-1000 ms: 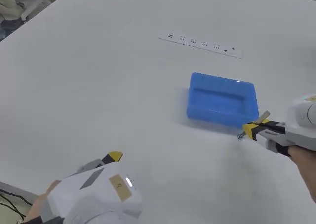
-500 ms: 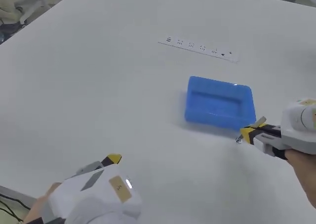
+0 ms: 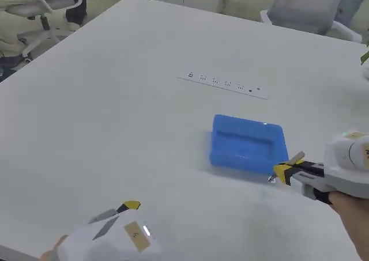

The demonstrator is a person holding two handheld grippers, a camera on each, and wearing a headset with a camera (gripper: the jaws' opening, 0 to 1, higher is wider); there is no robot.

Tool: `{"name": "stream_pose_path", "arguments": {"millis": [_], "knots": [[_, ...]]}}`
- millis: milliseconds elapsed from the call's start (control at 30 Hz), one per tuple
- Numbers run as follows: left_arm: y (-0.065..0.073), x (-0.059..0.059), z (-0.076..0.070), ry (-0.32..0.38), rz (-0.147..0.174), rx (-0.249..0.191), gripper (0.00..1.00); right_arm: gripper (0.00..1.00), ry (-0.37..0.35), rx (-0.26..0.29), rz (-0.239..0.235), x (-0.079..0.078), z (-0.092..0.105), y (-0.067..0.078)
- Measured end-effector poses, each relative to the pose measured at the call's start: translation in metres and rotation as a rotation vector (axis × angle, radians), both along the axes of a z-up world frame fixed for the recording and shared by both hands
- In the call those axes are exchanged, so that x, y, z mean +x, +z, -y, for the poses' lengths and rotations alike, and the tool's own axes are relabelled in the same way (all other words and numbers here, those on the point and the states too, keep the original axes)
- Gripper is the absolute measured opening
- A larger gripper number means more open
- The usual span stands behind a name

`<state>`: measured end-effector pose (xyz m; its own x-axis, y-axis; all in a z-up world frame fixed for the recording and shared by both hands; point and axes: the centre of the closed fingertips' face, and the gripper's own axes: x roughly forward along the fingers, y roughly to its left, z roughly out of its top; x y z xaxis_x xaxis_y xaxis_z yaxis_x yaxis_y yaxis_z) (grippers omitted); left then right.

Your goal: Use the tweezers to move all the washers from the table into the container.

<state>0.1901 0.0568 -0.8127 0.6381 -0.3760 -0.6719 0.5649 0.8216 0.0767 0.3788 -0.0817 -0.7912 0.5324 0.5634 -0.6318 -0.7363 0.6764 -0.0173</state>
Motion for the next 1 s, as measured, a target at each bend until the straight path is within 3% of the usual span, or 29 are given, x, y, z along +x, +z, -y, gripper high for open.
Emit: {"name": "stream_pose_path", "arguments": {"millis": [333, 567, 700, 1000], "knots": [[0.010, 0.000, 0.001, -0.011, 0.025, -0.022, 0.91, 0.02, -0.022, 0.041, 0.024, 0.002, -0.004, 0.022], [0.021, -0.002, 0.000, -0.009, 0.047, -0.020, 0.90, 0.03, -0.042, 0.069, 0.050, 0.016, -0.011, 0.034], [0.026, -0.003, 0.002, -0.004, 0.051, -0.028, 0.90, 0.03, -0.047, 0.064, 0.065, 0.023, -0.016, 0.036], [0.036, 0.000, 0.006, 0.005, 0.070, -0.042, 0.90, 0.03, -0.071, 0.039, 0.057, 0.043, -0.024, 0.024]]}}
